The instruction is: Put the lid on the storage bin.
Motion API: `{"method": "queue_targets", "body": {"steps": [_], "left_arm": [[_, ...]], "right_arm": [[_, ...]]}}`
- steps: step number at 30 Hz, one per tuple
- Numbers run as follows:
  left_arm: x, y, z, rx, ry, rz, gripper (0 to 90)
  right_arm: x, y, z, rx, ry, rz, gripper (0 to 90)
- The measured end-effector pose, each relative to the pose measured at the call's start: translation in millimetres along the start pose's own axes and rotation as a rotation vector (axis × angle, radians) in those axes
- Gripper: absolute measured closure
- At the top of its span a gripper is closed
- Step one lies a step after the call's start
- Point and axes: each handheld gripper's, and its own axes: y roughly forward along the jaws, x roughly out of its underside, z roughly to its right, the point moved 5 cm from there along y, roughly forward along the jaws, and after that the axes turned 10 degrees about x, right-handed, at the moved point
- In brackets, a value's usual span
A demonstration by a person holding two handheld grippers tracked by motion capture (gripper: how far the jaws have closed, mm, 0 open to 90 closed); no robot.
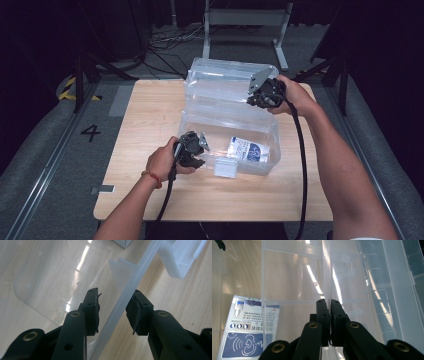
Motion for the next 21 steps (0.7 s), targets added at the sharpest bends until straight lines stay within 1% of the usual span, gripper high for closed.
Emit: {"method": "queue_targets", "body": {"steps": [2,4,6,7,10,12,14,16,17,18,20,21], "left_arm": [[-0.2,-0.3,-0.5,-0.001,0.002,0.002,61.5],[-0.4,-0.4,-1.2,0.006,0.005,0.01,61.1],[-0.1,-0.8,-1.0,0.006,0.002,0.01,61.1],[-0.1,-0.7,-0.8,0.007,0.0,0.014,61.1],[-0.1,-0.7,-0.8,0.006,-0.001,0.016,61.0],[-0.1,-0.6,-0.8,0.005,-0.002,0.017,60.9],[0.0,-0.6,-0.7,0.004,-0.001,0.018,60.8],[0.0,-0.7,-0.7,0.002,-0.001,0.018,60.6],[0.0,-0.6,-0.6,0.001,0.0,0.02,60.6],[0.1,-0.2,-0.3,-0.003,-0.001,0.027,60.4],[0.2,-0.2,-0.1,-0.006,0.0,0.028,59.9],[0.3,-0.4,0.0,-0.008,0.001,0.027,59.7]], "right_arm": [[-0.2,-0.2,-1.1,0.005,0.001,0.0,87.3],[-0.2,-0.5,-3.1,0.006,-0.011,-0.004,87.3],[-0.1,-1.2,-3.1,0.011,-0.005,-0.004,87.3],[-0.1,-1.4,-3.1,0.002,-0.009,0.001,87.3],[-0.4,-2.8,-5.5,0.002,0.001,0.008,87.3],[-0.1,-4.4,-6.2,0.001,-0.007,0.012,87.3],[0.6,-6.2,-8.0,-0.001,-0.002,0.014,87.3],[0.3,-7.4,-9.2,0.007,0.009,0.025,87.3],[0.5,-7.7,-9.4,0.004,0.004,0.025,87.3],[0.2,-8.3,-11.1,-0.001,0.012,0.026,87.2],[0.0,-9.2,-12.4,0.003,-0.002,0.026,87.0],[-0.4,-9.7,-13.3,0.01,-0.001,0.024,87.0]]}}
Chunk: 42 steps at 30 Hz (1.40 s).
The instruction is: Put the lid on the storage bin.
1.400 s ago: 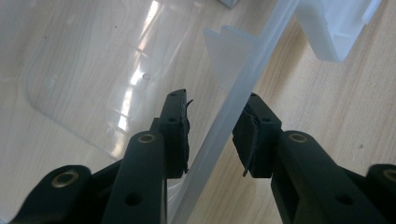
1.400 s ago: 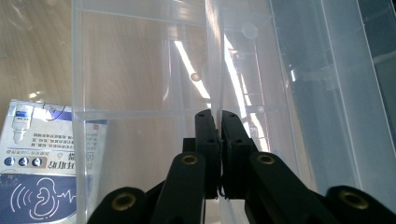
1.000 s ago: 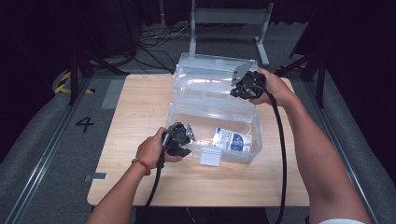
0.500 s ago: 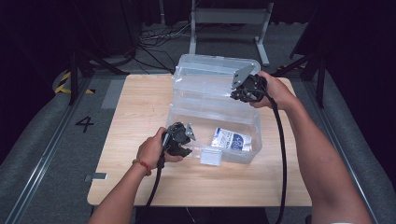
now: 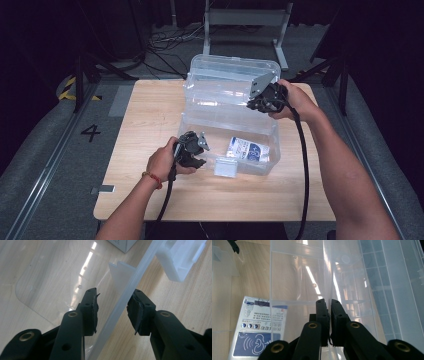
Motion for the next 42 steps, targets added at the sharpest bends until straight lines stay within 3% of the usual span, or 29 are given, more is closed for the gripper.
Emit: {"method": "queue_targets", "body": {"steps": [30,35,40,42], "left_arm": [[2.3,-0.6,0.1,0.015,-0.01,0.125,57.2],[1.1,-0.1,1.6,0.024,-0.015,0.142,56.7],[-4.4,2.9,5.2,0.014,-0.006,0.153,56.1],[-5.3,3.4,6.0,0.025,-0.015,0.187,55.9]], "right_arm": [[5.5,-19.6,-26.9,-0.017,0.024,0.039,83.9],[7.1,-22.5,-33.9,-0.017,0.057,0.056,83.3],[10.2,-24.9,-37.9,-0.019,0.06,0.073,83.4],[11.3,-25.3,-39.4,-0.004,0.062,0.075,83.4]]}}
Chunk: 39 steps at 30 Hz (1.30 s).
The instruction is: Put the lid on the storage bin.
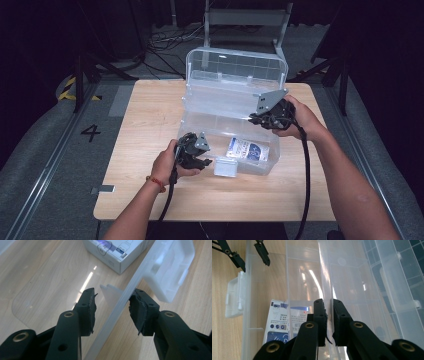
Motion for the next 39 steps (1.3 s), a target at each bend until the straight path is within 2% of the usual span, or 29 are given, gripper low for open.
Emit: {"method": "queue_targets", "body": {"steps": [4,9,12,13,15,17,18,20,22,27,31,34,36,39], "left_arm": [[0.5,-0.7,0.0,0.007,-0.003,0.012,55.7],[2.7,-2.4,1.3,-0.005,-0.006,0.034,54.0],[6.4,-9.2,5.0,-0.031,-0.028,0.062,52.6],[7.1,-11.6,5.4,-0.033,-0.024,0.072,51.6],[9.5,-19.1,6.6,-0.037,-0.034,0.107,50.2],[13.7,-26.1,5.8,-0.071,-0.045,0.103,48.5],[15.1,-30.6,6.2,-0.067,-0.052,0.127,49.3],[16.1,-33.8,6.2,-0.066,-0.056,0.134,50.3],[18.6,-46.0,6.5,-0.075,-0.064,0.153,50.4],[20.4,-77.6,3.3,-0.13,-0.091,0.211,50.6],[17.9,-102.4,-5.5,-0.188,-0.144,0.297,45.6],[12.6,-115.0,-11.9,-0.169,-0.174,0.369,46.4],[6.3,-122.0,-17.4,-0.183,-0.17,0.39,46.4],[-5.5,-130.5,-22.9,-0.166,-0.162,0.432,50.1]], "right_arm": [[3.1,-1.7,-1.5,-0.017,0.012,0.018,83.7],[4.8,-4.1,-4.4,-0.008,0.007,0.033,84.5],[5.6,-5.5,-6.5,-0.014,0.018,0.071,85.4],[5.7,-5.9,-7.3,-0.017,0.024,0.08,85.5],[6.0,-6.3,-8.1,-0.007,0.015,0.084,85.6],[6.4,-7.2,-10.4,0.006,0.004,0.079,85.8],[6.3,-7.3,-11.1,0.004,0.005,0.078,85.9],[6.7,-7.9,-11.5,0.011,-0.004,0.072,86.0],[6.8,-8.5,-12.9,0.015,-0.013,0.068,86.0],[7.4,-9.4,-16.5,0.017,-0.023,0.074,85.9],[7.7,-10.2,-20.3,0.024,-0.023,0.074,85.7],[8.1,-10.8,-22.9,0.028,-0.024,0.074,85.3],[8.6,-11.2,-24.1,0.03,-0.021,0.076,84.9],[9.4,-11.6,-25.7,0.045,-0.026,0.086,84.5]]}}
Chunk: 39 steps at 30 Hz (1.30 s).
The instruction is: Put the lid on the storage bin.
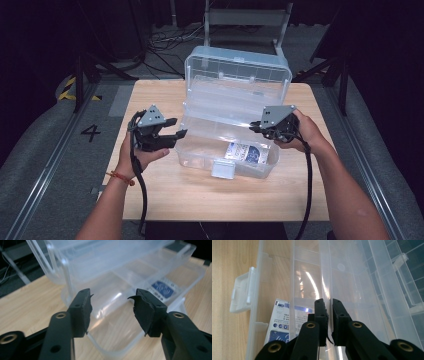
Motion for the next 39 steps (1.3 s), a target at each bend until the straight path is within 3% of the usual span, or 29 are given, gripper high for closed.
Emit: {"method": "queue_targets", "body": {"steps": [6,13,15,18,26,33,39], "left_arm": [[-25.6,4.9,-9.6,0.016,0.01,0.007,62.0],[-53.3,12.9,-16.4,-0.023,0.034,0.014,69.6],[-61.6,16.4,-18.0,-0.062,0.06,-0.007,71.5],[-69.4,22.0,-20.9,-0.066,0.063,-0.013,74.5],[-72.2,31.7,-35.9,-0.086,0.076,-0.048,89.1],[-74.1,29.3,-46.7,-0.119,0.064,-0.036,89.5],[-76.9,22.1,-52.5,-0.12,0.038,-0.01,89.6]], "right_arm": [[2.8,-2.2,-4.3,0.013,-0.009,0.014,84.4],[2.0,-2.9,-8.8,0.028,-0.013,-0.001,84.1],[2.2,-3.3,-10.4,0.033,-0.02,0.002,84.0],[3.2,-4.6,-14.9,0.054,-0.035,0.0,83.7],[4.7,-5.0,-19.6,0.058,-0.01,0.013,82.7],[6.5,-6.2,-22.0,0.067,-0.011,0.018,82.5],[7.2,-6.6,-24.4,0.072,-0.009,0.02,82.3]]}}
